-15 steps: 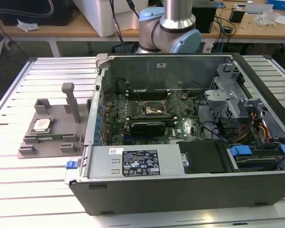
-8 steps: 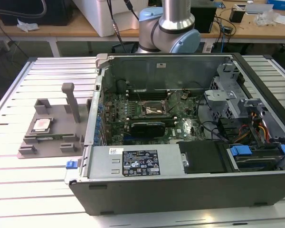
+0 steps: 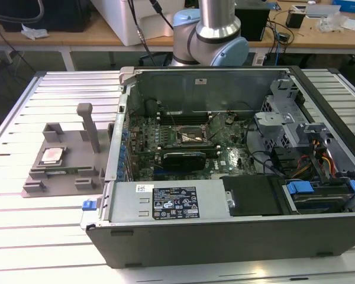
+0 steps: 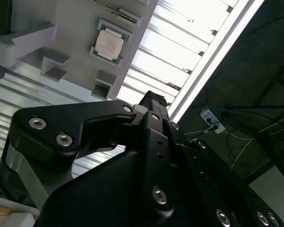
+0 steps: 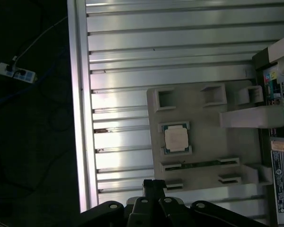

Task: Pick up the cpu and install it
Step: 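Reach for the cpu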

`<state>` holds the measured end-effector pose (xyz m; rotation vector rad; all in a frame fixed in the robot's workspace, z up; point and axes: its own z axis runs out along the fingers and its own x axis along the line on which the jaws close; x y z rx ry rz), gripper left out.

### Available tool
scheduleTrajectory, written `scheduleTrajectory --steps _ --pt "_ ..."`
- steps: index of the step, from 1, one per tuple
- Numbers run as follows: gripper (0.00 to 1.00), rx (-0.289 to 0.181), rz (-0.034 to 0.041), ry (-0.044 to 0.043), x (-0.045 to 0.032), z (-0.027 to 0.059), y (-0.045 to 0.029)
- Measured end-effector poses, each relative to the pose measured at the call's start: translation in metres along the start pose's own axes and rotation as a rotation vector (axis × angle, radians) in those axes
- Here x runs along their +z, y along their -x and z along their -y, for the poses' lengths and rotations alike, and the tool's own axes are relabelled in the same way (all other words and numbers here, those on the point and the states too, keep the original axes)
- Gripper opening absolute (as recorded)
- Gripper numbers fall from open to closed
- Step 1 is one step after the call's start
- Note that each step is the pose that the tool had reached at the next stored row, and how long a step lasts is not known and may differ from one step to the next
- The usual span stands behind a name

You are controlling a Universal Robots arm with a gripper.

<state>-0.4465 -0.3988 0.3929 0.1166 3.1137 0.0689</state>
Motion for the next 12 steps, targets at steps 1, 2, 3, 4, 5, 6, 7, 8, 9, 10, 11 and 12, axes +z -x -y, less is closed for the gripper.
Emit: scheduleTrajectory --steps 1,2,3,4,5,6,7,8,9,10,11,12 --pt "0.11 0.000 0.0000 0.0000 -0.0001 0.0003 -0.0042" --pt "0.11 0.000 0.0000 0.0000 -0.0002 0.0005 -0.0074" --pt "0.11 0.000 0.0000 0.0000 -0.0002 0.0006 -0.0086" --pt "0.11 0.000 0.0000 0.0000 -0.0002 0.0007 -0.0088" --pt "0.11 0.000 0.0000 0.0000 -0.0002 0.0007 -0.0088" --pt "0.11 0.000 0.0000 0.0000 -0.0003 0.0007 -0.0088" --pt "0.11 0.000 0.0000 0.0000 -0.0003 0.0007 -0.0089" --pt "0.11 0.000 0.0000 0.0000 -0.0002 0.0007 -0.0090" --pt "0.11 0.000 0.0000 0.0000 -0.0002 0.0007 -0.0091" --pt "0.11 0.000 0.0000 0.0000 -0.0003 0.0007 -0.0091" --pt "0.11 0.000 0.0000 0.0000 -0.0003 0.0007 -0.0092" --pt "0.11 0.000 0.0000 0.0000 -0.0003 0.0007 -0.0093"
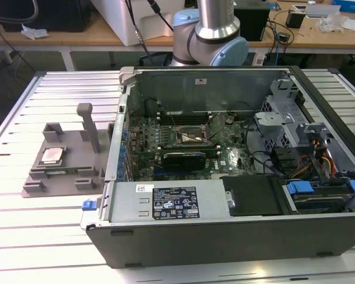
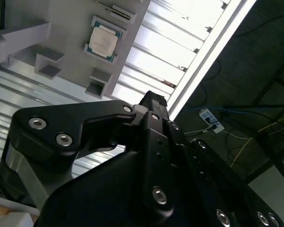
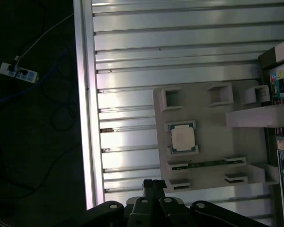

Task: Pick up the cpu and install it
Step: 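Reach for the cpu, then pick up the cpu and move it towards the insertion slot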

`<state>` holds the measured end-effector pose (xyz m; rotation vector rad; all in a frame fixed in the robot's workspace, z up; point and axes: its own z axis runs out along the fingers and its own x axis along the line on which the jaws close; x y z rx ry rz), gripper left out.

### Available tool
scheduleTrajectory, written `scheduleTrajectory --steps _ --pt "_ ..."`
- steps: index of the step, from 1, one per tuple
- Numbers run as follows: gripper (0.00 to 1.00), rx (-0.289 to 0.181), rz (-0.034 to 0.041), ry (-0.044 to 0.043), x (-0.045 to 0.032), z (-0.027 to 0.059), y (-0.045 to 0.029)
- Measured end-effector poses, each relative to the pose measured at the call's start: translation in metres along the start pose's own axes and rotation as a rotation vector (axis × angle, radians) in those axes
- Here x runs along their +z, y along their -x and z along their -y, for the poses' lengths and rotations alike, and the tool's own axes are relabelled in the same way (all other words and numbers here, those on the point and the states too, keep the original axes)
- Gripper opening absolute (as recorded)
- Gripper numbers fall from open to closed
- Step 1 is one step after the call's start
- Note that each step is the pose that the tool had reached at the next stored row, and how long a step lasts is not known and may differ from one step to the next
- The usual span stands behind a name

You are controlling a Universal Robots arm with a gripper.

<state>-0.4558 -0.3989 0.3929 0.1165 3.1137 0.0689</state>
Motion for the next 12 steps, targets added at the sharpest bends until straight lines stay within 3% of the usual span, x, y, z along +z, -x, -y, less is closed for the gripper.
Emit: scheduleTrajectory --steps 12 --pt "0.11 0.000 0.0000 0.0000 0.0000 0.0001 -0.0011"
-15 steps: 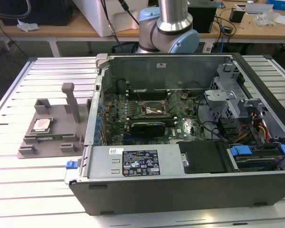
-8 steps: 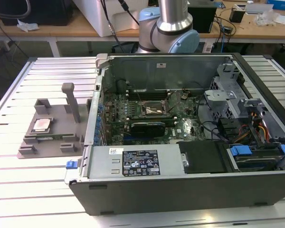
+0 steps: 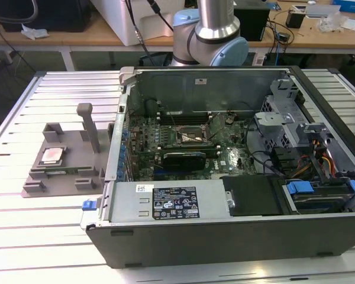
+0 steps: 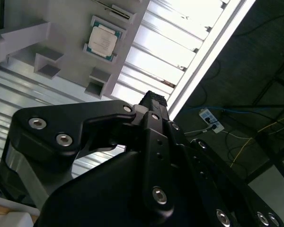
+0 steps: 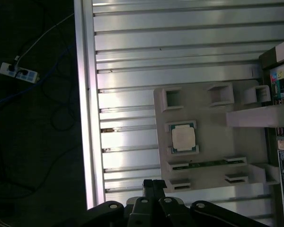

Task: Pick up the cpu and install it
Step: 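Pick up the cpu and move it towards the insertion slot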

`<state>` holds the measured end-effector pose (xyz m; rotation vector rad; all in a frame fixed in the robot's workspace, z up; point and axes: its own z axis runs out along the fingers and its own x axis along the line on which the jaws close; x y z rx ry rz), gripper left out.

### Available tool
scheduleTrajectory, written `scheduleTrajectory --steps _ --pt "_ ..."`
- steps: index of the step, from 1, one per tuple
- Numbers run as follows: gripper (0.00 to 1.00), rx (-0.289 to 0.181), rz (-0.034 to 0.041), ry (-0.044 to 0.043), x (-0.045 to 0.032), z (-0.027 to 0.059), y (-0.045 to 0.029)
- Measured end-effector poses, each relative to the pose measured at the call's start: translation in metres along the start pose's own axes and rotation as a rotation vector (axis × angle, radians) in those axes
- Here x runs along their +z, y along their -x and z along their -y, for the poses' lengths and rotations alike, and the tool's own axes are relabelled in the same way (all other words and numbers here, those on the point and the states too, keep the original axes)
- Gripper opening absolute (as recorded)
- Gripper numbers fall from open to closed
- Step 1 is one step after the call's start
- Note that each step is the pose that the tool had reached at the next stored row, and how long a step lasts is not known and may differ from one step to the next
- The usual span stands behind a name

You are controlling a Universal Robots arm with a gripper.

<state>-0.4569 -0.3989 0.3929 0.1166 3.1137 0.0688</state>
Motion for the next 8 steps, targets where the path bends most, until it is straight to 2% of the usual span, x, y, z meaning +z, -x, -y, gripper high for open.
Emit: scheduleTrajectory --steps 1,6,7,8 --pt "0.11 0.000 0.0000 0.0000 0.0000 0.0000 -0.0001" --pt "0.42 0.000 0.0000 0.0000 0.0000 0.0000 -0.0004" --pt "0.42 0.000 0.0000 0.0000 0.0000 0.0000 -0.0005" --pt "0.54 0.000 0.0000 0.0000 0.0000 0.0001 -0.0006"
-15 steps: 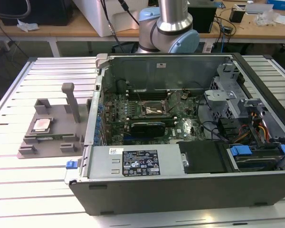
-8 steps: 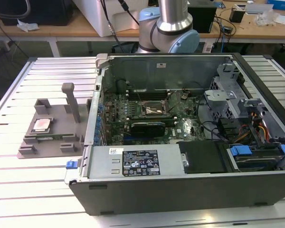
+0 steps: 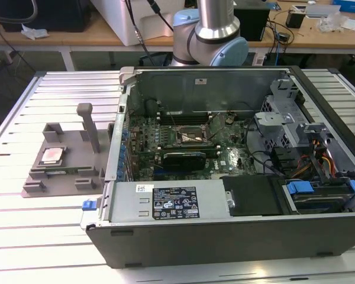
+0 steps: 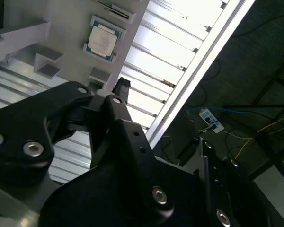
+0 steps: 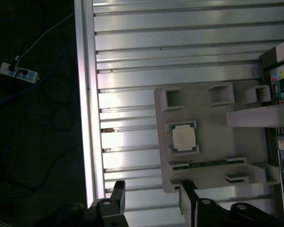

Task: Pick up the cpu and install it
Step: 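Pick up the cpu and move it towards the insertion slot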

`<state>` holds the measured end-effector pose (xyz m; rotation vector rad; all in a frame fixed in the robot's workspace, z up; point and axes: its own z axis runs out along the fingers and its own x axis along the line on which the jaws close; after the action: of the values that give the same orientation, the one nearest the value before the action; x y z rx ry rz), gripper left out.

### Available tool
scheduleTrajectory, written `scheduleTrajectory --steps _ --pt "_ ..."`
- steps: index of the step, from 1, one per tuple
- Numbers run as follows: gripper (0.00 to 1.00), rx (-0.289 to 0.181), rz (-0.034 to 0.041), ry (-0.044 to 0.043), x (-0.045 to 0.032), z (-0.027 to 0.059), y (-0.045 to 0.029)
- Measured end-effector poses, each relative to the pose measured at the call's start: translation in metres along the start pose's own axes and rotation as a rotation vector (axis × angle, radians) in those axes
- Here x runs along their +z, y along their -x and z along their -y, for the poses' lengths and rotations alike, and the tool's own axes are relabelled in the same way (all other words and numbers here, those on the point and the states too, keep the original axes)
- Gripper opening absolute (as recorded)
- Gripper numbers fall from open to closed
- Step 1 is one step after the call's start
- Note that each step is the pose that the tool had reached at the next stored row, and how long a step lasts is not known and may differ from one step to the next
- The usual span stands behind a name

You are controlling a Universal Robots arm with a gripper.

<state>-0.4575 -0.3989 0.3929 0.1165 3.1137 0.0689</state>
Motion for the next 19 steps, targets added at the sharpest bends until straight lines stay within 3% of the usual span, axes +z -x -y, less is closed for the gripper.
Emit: scheduleTrajectory --steps 1,2,3,4,5,7,12,19 --pt "0.65 0.000 0.0001 0.0000 0.0000 0.0000 -0.0001" --pt "0.65 0.000 0.0000 0.0000 0.0000 0.0000 -0.0002" --pt "0.72 0.000 0.0000 0.0000 0.0000 0.0000 -0.0003" --pt "0.72 0.000 0.0011 -0.0149 0.0000 -0.0002 -0.0003" --pt "0.72 -0.003 0.0016 -0.0245 0.0005 -0.0006 0.0023" --pt "0.72 -0.011 0.0009 -0.0246 0.0021 -0.0013 0.0068" --pt "0.72 -0.021 -0.0027 -0.0246 0.0148 -0.0027 0.0193" --pt "0.72 -0.021 -0.0053 -0.0248 0.0224 -0.0029 0.0257"
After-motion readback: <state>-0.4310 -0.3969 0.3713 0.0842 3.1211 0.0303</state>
